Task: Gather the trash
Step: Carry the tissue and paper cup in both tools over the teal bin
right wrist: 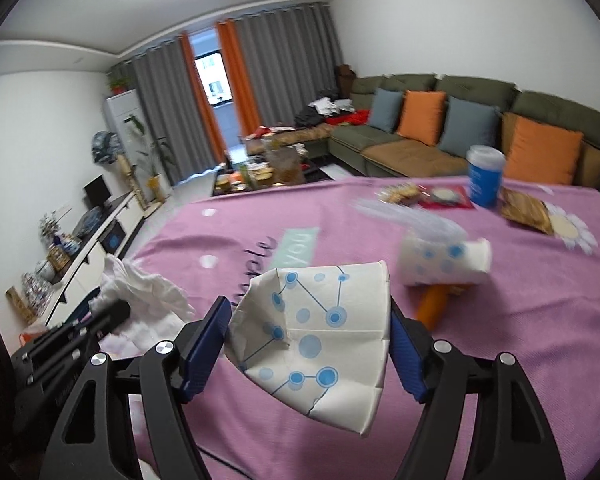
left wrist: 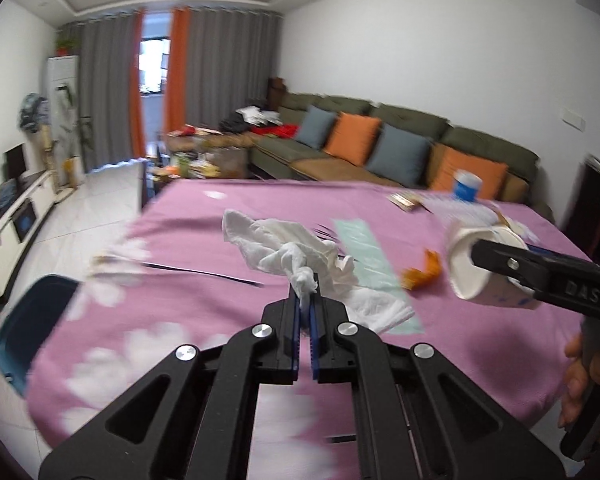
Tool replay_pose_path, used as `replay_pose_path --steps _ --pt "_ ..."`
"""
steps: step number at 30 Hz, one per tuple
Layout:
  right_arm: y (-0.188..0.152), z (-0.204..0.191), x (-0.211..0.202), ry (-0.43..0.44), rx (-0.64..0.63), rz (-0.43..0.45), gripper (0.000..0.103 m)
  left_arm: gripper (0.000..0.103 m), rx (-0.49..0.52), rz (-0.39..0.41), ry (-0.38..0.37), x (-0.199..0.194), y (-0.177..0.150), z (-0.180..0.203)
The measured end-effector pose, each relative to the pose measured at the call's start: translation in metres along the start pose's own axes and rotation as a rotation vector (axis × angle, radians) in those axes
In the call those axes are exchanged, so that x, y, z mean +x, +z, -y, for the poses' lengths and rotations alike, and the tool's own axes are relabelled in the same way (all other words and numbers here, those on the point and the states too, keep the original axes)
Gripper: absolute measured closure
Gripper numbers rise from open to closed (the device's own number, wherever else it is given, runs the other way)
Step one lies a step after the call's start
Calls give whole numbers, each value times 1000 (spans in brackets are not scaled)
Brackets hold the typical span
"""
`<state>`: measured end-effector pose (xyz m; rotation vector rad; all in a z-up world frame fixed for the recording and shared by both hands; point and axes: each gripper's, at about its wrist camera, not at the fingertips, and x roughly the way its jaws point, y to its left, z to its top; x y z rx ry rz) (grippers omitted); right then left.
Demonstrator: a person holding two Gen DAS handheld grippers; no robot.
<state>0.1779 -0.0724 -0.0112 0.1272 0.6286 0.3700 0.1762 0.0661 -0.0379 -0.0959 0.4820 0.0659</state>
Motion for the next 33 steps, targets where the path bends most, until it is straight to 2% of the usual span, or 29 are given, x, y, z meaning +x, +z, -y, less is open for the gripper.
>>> replay_pose_path --steps 11,22,28,33 --pt "21 -97 0 170 -181 51 31 99 -108 104 245 -72 3 -106" --pt "33 -215 28 368 -370 35 31 99 -185 119 440 -130 -19 -200" --pt "39 -272 53 461 -427 -17 31 99 -217 92 499 -147 -32 -246" --pt "39 -308 74 503 -468 -56 31 99 -243 55 519 -140 -40 -269"
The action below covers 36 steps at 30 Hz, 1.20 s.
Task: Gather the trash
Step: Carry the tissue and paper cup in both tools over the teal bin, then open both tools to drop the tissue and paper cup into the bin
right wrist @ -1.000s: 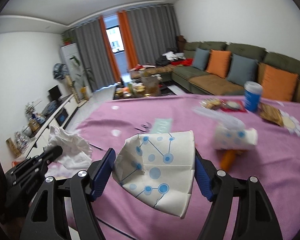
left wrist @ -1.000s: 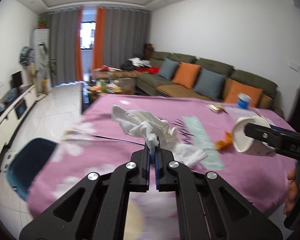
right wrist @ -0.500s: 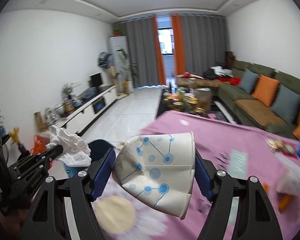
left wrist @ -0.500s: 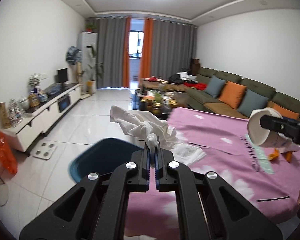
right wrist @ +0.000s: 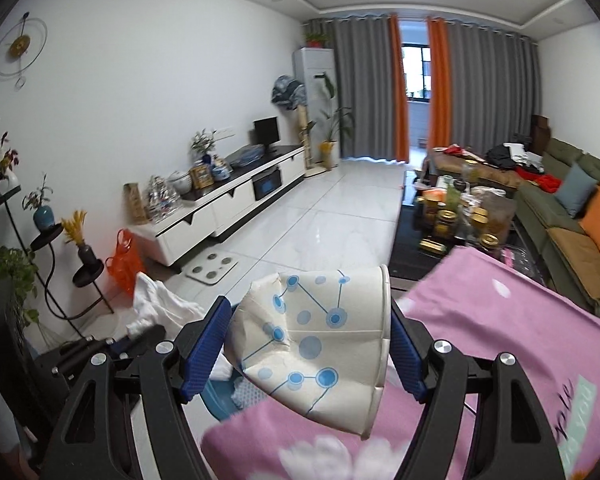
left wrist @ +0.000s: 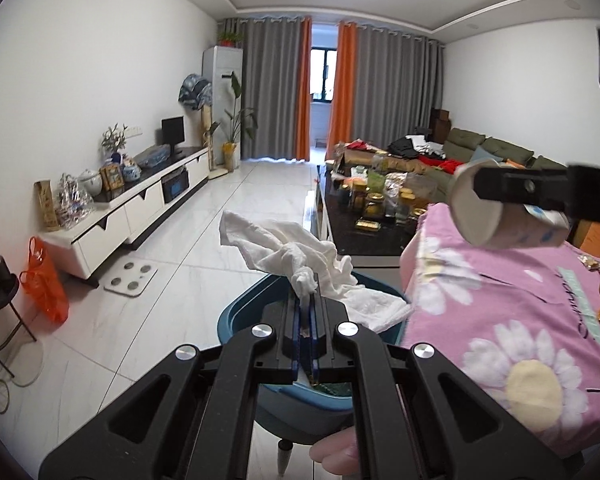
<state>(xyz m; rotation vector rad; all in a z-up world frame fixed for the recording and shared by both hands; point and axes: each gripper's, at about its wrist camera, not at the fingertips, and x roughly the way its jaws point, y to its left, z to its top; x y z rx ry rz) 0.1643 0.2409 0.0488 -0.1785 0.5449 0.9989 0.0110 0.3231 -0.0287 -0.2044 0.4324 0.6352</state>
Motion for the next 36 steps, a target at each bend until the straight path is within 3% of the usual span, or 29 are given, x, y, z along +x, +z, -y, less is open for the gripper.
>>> replay_pose_path --steps 8,21,36 --pt "11 -15 69 62 8 -122 31 99 4 -95 4 46 -10 8" --pt "-3 -18 159 86 104 -344 31 95 34 -258 -14 129 -34 37" --pt "-26 -19 209 42 112 -578 29 92 86 -361 -3 187 -35 54"
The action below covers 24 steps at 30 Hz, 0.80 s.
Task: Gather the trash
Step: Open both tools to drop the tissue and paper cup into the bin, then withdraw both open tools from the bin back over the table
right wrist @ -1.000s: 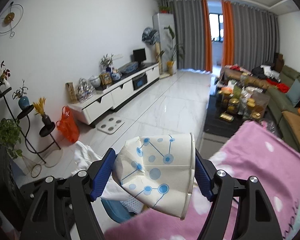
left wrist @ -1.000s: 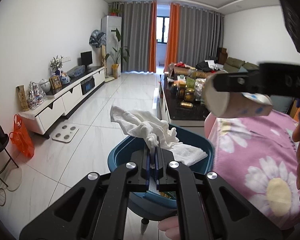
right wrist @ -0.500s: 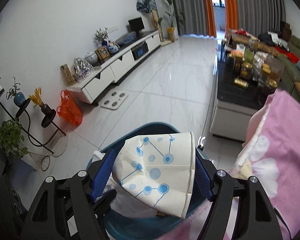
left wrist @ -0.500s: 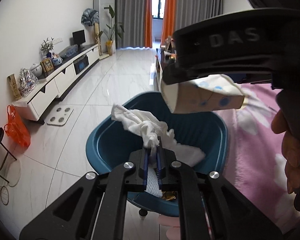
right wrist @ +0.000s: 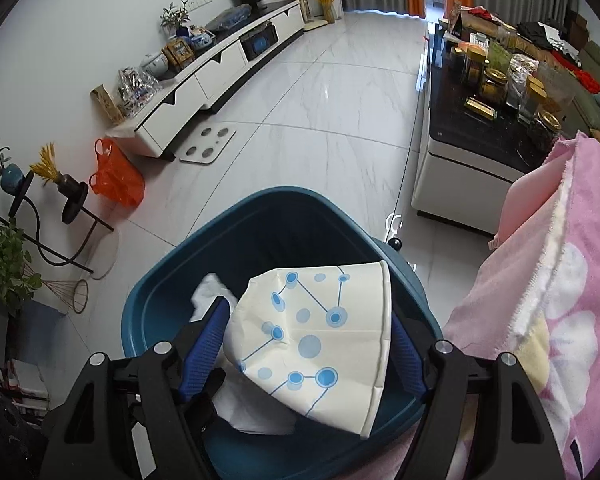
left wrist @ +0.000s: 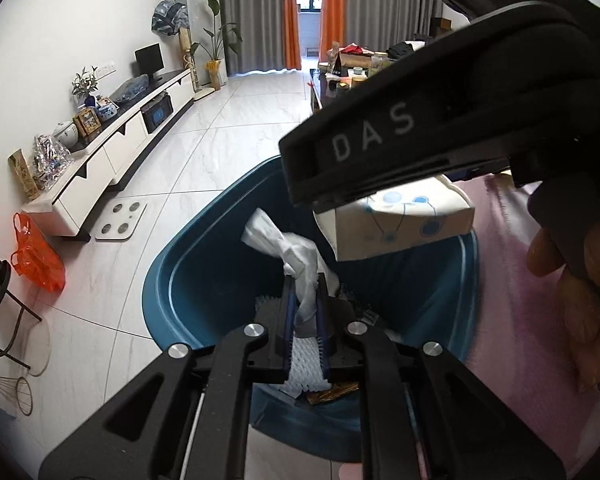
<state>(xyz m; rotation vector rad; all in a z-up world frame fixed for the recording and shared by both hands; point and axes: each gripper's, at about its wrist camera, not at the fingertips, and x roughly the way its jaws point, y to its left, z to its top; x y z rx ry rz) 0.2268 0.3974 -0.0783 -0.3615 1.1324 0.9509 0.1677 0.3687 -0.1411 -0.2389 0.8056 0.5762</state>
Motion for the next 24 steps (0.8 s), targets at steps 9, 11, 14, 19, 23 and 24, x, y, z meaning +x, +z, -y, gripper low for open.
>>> replay_pose_path --steps 9,11,14,19,23,24 --pt "2 14 -12 15 40 50 24 55 6 -13 36 12 8 -1" --pt "-1 19 -23 16 54 91 24 39 4 -6 51 11 10 -2" --pt "-5 26 -45 37 69 150 20 26 3 5 78 8 15 -3" --pt "-21 40 -89 42 66 266 14 10 10 44 127 -9 23 3" --pt "-40 55 -126 49 83 359 7 6 21 77 159 -31 28 12" --pt "-45 58 -133 53 87 375 7 6 27 88 173 -37 28 14"
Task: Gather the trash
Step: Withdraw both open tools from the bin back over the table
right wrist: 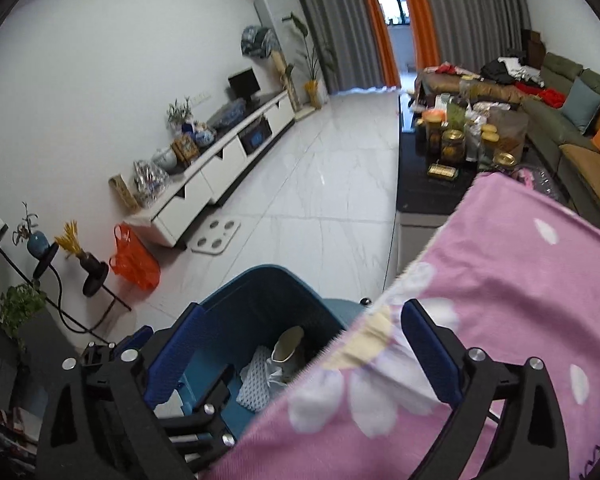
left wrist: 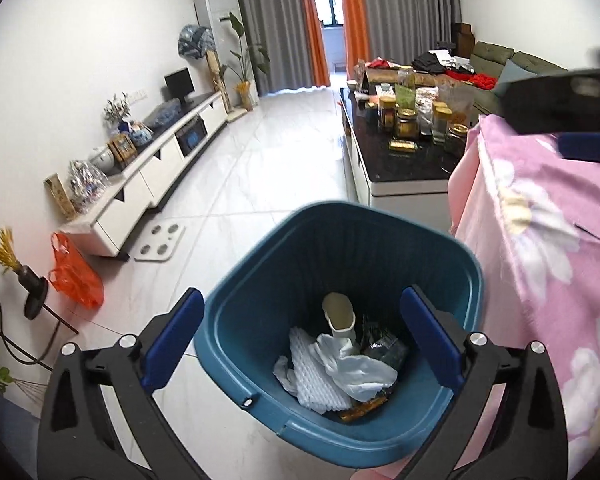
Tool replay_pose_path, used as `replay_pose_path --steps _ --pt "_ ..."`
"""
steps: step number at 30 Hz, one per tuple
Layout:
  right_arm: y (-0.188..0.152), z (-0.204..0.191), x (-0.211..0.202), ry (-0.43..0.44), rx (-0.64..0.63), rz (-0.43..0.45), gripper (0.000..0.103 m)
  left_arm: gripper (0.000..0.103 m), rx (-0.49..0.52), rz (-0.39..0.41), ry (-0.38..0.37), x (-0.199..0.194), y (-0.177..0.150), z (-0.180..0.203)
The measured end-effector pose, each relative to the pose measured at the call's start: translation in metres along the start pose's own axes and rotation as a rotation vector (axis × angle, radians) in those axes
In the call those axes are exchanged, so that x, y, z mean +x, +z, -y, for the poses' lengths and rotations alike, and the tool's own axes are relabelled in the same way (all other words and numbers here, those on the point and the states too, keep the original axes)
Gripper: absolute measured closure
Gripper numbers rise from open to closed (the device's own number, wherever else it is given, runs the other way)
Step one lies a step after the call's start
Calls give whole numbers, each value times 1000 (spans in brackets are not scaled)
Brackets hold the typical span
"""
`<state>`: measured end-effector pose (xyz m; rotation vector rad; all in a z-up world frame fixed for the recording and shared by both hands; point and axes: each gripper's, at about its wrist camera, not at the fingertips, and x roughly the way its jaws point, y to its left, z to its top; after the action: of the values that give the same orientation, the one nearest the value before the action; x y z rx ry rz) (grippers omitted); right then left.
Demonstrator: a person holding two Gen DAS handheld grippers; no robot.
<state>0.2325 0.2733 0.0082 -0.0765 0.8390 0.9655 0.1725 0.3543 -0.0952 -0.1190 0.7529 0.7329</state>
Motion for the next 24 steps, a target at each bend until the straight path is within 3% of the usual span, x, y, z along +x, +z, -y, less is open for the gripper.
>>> replay_pose_path --steps 9,13,19,24 --pt "-49 45 -88 51 74 107 7 6 39 98 139 -62 18 2" --pt "-86 70 -125 49 120 146 7 6 17 117 147 -93 26 0" --pt "-139 105 -183 -49 162 220 7 6 21 177 94 -142 33 23" --pt "-178 131 -223 -159 205 282 7 6 60 218 -5 -176 31 65"
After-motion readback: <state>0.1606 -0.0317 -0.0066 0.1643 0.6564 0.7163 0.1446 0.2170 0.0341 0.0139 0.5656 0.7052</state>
